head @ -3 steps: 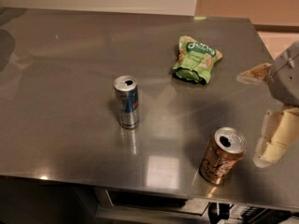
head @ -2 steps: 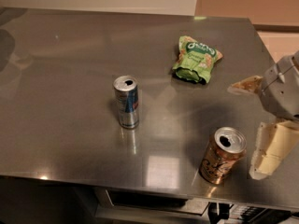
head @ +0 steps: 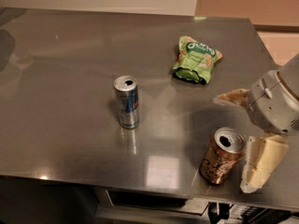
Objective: Move orange can near green rice chip bag
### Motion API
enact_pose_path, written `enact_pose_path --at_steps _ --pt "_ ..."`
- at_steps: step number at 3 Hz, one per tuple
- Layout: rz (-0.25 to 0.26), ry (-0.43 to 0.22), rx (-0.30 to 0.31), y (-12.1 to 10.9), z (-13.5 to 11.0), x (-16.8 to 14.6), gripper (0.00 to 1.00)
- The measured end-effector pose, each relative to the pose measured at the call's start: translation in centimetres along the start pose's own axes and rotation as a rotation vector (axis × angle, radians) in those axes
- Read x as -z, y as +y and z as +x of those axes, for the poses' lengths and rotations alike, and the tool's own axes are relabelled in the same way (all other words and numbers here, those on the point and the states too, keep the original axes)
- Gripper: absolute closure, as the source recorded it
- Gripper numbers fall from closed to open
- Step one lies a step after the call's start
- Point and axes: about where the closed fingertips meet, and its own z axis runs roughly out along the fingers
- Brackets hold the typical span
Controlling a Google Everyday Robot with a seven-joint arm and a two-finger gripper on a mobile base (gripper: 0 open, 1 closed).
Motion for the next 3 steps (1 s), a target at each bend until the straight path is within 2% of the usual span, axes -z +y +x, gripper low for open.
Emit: enact_pose_path --at_steps 1,2,3 --pt "-0.025 -0.018 0.024 0.68 -0.56 -0.45 0.16" --pt "-0.038 -0.027 0.041 1.19 -0.84 -0.56 0.41" --pt "-0.035 -0.036 0.024 0.91 -0.85 0.01 0.64"
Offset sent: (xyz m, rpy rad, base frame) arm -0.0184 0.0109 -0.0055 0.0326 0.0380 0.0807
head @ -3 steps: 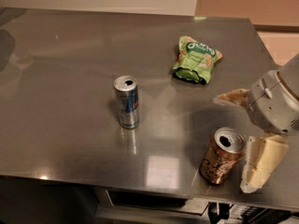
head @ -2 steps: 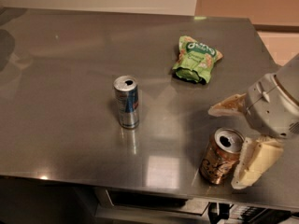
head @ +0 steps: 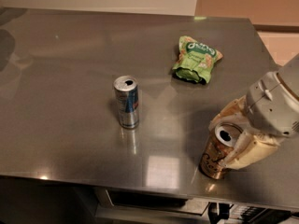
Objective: Move orange can near green rice chip bag
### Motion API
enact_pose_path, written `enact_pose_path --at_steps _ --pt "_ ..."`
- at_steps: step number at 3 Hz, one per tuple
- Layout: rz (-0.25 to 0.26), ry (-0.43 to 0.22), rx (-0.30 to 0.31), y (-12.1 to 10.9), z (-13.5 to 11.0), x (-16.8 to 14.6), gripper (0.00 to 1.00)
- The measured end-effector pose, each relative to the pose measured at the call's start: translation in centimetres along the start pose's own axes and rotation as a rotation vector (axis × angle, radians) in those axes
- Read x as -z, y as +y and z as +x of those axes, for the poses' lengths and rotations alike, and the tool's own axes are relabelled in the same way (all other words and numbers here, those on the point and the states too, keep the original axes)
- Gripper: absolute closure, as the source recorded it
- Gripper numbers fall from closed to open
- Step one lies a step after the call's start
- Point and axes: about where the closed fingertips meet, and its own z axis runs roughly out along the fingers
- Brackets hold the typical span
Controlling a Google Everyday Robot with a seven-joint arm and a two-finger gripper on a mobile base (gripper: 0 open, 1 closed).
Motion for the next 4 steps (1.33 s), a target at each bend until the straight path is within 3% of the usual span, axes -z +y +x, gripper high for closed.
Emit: enact_pose_path --at_steps 1,2,4 --pt "0.040 -0.002 -0.081 -3.2 0.6 1.8 0.87" --pt "0.118 0.006 -0.176 -8.6 0.7 4.5 1.00" --pt "0.246 -0.004 -0.322 -19.5 1.4 6.9 1.00"
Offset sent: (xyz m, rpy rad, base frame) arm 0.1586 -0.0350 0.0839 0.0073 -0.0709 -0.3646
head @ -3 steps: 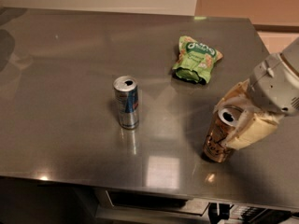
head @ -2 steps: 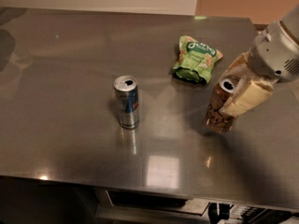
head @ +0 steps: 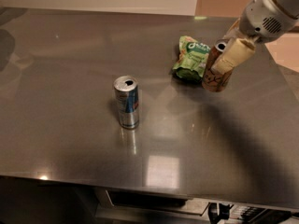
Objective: Move orange can near green rice chip bag
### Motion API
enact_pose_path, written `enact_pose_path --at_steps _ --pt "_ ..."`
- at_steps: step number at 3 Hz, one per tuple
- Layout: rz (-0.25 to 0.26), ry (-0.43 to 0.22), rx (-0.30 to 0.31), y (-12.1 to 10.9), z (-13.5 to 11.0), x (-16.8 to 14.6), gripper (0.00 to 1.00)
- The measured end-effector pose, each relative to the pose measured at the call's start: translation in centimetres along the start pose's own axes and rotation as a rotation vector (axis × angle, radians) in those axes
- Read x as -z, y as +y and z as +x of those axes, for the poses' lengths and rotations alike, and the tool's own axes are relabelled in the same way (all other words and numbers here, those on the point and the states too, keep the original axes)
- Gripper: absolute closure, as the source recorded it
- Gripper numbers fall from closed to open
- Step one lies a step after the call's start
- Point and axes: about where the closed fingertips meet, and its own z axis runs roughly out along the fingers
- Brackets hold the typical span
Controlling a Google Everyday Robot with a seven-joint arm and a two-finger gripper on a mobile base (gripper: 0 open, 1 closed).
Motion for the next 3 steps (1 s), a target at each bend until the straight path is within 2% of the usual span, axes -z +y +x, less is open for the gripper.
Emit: enact_pose_path --at_steps 1,2,3 --pt "0.046 0.030 -0.064 -3.4 1.0 -1.5 1.00" --pt "0.071 0.047 -0.125 -5.9 3.1 -3.0 1.00" --pt "0.051 0.036 -0.154 -7.3 4.7 -4.1 0.82"
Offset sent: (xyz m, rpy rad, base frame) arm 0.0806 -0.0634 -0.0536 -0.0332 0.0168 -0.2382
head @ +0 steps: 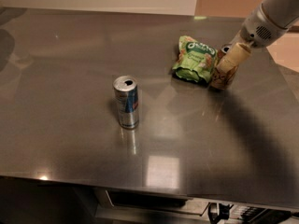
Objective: Move orange can near green rice chip bag
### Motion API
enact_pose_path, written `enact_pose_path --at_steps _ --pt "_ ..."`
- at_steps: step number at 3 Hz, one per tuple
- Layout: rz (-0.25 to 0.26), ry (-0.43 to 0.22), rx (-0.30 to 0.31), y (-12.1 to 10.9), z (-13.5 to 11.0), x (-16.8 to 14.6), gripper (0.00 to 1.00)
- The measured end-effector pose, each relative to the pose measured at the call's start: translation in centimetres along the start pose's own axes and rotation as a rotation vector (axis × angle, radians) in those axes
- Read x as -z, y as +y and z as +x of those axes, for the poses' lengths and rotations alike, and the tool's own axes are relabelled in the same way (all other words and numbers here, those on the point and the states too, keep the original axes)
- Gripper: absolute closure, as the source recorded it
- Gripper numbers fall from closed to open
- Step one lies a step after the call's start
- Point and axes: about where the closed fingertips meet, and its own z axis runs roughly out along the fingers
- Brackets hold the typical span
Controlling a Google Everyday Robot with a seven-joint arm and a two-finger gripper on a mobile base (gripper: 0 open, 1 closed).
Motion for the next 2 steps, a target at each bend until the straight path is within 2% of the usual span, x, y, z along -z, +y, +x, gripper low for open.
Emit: enact_pose_path --at_steps 2 --pt "-0.046 -0.003 -0.039 -1.51 1.42 -1.48 0.35"
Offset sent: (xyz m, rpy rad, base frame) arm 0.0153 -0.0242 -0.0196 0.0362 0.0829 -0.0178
